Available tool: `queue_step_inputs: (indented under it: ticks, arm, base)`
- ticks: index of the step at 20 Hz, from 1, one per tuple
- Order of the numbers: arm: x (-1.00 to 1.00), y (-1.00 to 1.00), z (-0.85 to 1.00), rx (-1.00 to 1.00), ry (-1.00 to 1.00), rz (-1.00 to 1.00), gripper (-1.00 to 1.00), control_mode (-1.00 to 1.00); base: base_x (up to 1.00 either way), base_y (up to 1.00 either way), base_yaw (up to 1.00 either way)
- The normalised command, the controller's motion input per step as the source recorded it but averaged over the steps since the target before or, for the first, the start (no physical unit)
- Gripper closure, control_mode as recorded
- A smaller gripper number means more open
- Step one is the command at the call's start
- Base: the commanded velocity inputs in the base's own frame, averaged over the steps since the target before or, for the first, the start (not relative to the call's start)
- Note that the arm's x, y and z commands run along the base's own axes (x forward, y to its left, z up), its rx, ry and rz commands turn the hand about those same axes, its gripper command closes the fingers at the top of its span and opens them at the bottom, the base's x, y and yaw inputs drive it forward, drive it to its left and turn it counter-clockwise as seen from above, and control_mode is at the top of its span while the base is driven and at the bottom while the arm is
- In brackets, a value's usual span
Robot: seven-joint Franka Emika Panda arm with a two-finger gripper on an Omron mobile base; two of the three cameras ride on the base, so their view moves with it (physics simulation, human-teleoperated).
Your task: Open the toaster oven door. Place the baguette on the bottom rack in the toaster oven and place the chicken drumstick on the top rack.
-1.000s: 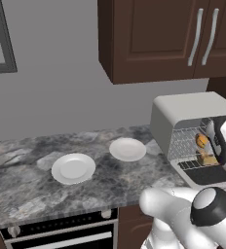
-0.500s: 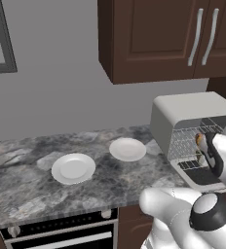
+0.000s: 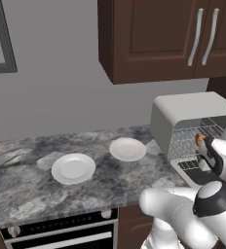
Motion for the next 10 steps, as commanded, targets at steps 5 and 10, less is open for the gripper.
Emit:
queue_step_inputs:
  ticks: [5, 10]
  arm:
    - [0.06, -0.18, -0.22, 0.04, 0.04, 0.00, -1.00, -1.00]
    - [0.13, -0.15, -0.16, 0.00, 0.02, 0.00, -1.00, -1.00]
  base:
    - [0.00, 0.00, 0.00]
    - [0.00, 0.00, 0.00]
